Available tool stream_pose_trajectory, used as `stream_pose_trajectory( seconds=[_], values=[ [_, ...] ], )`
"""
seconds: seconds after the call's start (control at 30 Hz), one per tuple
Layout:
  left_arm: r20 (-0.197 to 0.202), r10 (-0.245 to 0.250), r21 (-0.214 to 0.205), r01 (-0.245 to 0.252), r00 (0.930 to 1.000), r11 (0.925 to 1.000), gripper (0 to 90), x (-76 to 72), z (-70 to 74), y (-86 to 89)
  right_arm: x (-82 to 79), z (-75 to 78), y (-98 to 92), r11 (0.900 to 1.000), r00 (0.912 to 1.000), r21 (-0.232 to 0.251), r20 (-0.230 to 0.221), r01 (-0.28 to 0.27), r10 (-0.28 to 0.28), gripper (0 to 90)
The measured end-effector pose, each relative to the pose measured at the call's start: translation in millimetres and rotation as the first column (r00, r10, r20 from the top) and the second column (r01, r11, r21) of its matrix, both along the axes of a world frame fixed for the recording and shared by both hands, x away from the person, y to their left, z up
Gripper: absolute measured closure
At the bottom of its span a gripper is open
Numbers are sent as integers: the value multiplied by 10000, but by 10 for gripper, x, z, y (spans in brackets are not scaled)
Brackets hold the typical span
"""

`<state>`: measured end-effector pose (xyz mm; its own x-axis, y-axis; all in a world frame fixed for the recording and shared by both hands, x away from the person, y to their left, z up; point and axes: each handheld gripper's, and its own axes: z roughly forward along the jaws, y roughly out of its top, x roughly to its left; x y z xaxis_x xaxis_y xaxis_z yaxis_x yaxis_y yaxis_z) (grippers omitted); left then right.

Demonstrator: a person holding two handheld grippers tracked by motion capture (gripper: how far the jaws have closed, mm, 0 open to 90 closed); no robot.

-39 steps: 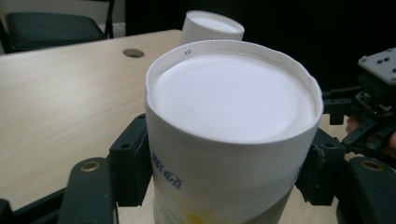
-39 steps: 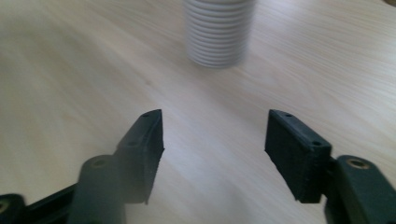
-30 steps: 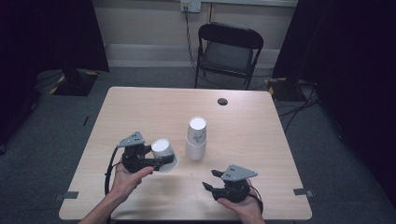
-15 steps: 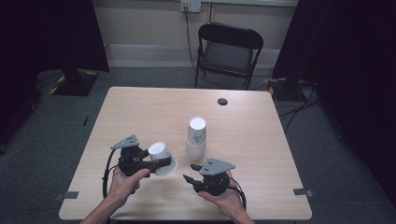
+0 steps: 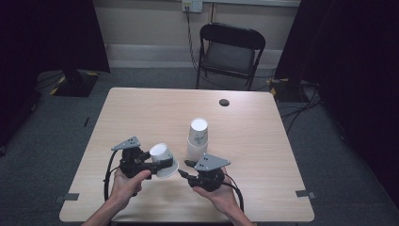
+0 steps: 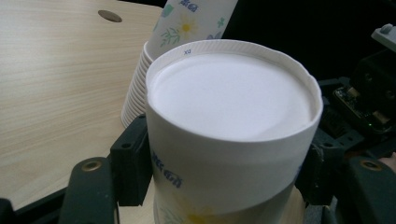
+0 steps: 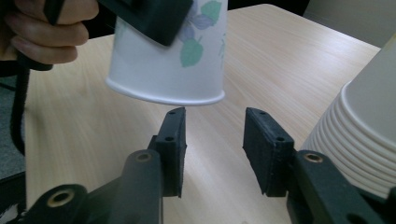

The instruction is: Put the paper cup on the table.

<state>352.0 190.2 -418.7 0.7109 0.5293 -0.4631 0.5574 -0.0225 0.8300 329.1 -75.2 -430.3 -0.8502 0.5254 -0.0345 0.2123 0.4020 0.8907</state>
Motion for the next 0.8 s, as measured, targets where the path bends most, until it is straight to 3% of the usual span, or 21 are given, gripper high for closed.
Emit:
stream_pose_trajectory(
  seconds=[0.07, 0.17, 0.3, 0.43, 0.8],
  values=[
    [-53, 34, -39, -34, 10000, 10000, 330, 9, -5, 10, 47, -23, 24, 9997, 9999, 225, -97, 94, -92, 580],
    [-158, -42, -296, 37, 9999, 9996, 329, 19, 7, 21, 69, -61, 94, 10000, 10000, -13, 68, -31, 31, 574],
    [-283, -190, -324, 180, 9994, 9993, 329, 16, -21, 4, 90, -93, 142, 10000, 9999, 53, 166, 11, -12, 576],
    [-741, -429, -1169, 340, 9963, 9926, 330, 13, -39, -1, 94, -98, 148, 9998, 9993, 161, 359, 74, -79, 589],
    [-1075, -933, -1509, 765, 9898, 9856, 330, 5, -57, -114, 82, -89, 117, 9986, 9977, 436, 604, 298, -324, 635]
  ],
)
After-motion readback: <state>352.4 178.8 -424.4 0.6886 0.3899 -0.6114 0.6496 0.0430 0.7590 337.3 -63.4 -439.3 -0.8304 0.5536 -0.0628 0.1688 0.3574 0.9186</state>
